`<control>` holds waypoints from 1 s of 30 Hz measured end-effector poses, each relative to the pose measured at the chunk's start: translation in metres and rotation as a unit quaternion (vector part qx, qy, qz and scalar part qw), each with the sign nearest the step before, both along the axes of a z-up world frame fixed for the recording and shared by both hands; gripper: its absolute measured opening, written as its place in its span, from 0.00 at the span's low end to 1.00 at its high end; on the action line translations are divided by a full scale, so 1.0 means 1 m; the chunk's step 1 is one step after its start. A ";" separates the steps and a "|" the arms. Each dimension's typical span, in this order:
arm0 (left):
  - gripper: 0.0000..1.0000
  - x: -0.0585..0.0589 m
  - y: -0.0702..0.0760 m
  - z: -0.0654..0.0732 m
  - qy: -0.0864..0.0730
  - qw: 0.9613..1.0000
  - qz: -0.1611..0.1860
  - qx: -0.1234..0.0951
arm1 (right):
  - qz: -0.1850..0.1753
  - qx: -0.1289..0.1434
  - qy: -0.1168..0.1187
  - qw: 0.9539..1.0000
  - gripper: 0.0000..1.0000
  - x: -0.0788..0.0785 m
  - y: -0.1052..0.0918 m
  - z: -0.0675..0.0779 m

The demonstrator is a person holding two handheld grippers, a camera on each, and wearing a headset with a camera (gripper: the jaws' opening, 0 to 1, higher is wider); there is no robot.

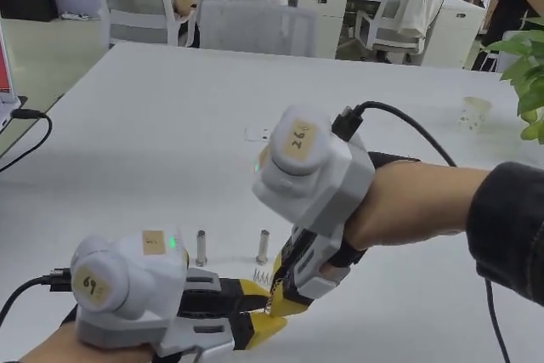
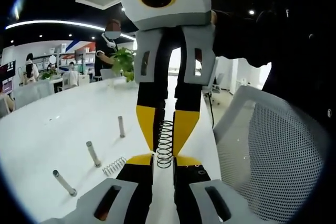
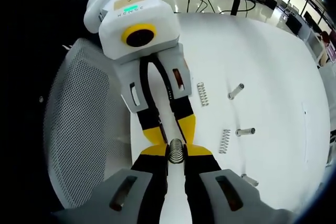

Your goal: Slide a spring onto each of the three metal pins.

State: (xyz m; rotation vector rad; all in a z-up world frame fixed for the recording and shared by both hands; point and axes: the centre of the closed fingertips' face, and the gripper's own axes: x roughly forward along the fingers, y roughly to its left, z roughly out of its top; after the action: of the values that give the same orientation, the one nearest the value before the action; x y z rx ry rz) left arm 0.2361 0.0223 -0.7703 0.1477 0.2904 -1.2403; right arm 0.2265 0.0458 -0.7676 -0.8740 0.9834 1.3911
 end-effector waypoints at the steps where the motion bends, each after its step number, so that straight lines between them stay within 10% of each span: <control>1: 0.08 0.000 0.000 0.000 -0.001 1.000 0.000 -0.001 | -0.002 0.000 -0.001 1.000 0.08 0.001 -0.001 0.000; 30: 0.62 0.015 0.051 -0.022 0.029 0.994 0.105 0.005 | -0.062 -0.008 -0.038 0.997 0.08 0.049 -0.049 0.019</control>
State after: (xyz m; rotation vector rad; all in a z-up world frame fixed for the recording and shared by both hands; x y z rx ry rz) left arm 0.2510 0.0733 -0.7927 0.0867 0.3535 -1.0352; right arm 0.2751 -0.0036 -0.7483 -0.8586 0.9753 1.2382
